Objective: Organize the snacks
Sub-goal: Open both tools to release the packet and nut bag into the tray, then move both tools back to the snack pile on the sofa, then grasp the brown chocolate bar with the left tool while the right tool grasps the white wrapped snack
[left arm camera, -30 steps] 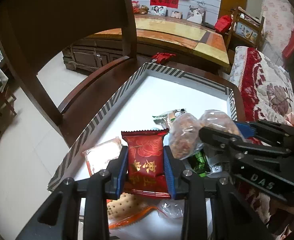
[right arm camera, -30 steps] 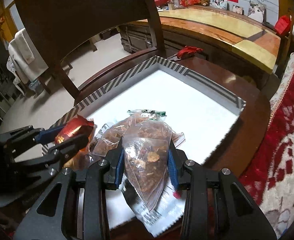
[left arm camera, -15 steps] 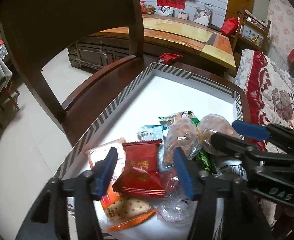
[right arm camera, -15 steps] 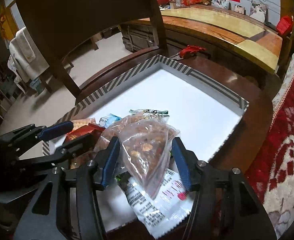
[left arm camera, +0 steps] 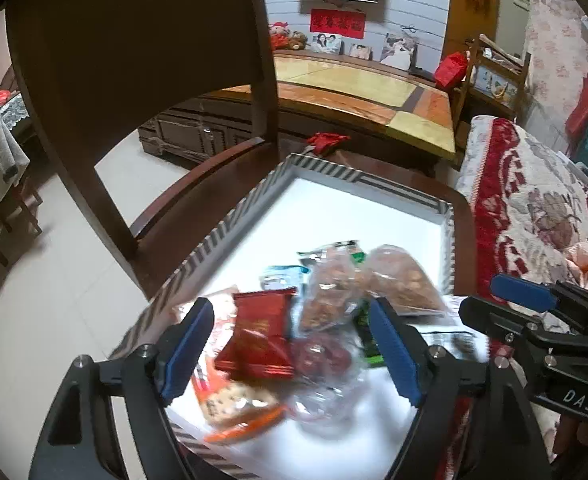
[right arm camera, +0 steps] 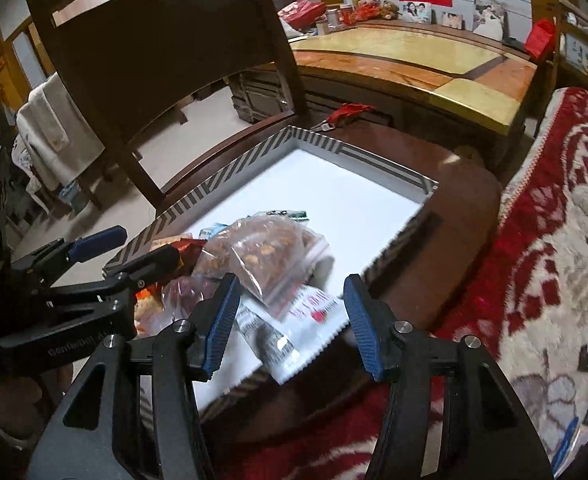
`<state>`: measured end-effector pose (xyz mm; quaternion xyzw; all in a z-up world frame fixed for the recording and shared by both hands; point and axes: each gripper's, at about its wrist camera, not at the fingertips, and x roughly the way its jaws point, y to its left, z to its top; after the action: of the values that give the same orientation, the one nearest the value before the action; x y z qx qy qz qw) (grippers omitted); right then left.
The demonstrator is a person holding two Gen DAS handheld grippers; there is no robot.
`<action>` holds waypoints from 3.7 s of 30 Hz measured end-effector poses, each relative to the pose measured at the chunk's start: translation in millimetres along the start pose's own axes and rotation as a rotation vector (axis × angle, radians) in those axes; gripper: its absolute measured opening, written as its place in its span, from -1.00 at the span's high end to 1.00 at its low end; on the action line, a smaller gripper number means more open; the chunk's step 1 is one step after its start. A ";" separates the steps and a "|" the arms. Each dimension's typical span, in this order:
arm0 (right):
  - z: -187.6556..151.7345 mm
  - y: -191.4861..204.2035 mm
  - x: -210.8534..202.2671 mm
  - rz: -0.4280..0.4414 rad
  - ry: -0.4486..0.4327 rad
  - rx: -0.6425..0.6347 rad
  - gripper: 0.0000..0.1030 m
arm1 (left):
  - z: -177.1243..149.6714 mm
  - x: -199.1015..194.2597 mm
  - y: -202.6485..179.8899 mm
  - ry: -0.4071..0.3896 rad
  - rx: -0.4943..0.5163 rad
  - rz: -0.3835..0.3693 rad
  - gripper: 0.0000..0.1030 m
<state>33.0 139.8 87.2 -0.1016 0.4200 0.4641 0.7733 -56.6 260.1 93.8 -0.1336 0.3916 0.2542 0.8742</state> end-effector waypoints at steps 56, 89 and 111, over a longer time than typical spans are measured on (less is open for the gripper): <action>-179.8 -177.7 -168.1 -0.320 -0.069 0.432 -0.15 | -56.5 -24.0 -226.6 0.065 0.312 -0.275 -0.76; -198.5 -225.8 -181.5 -0.314 -0.087 0.517 -0.15 | -30.2 73.8 -409.1 0.190 0.740 -0.508 -0.76; -195.2 -243.4 -186.3 -0.327 -0.115 0.583 -0.23 | -18.4 105.9 -422.9 0.238 0.736 -0.504 0.26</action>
<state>79.8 -218.2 46.9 0.0841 0.4687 0.1993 0.8565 224.0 -65.0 16.5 0.0662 0.5087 -0.1394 0.8470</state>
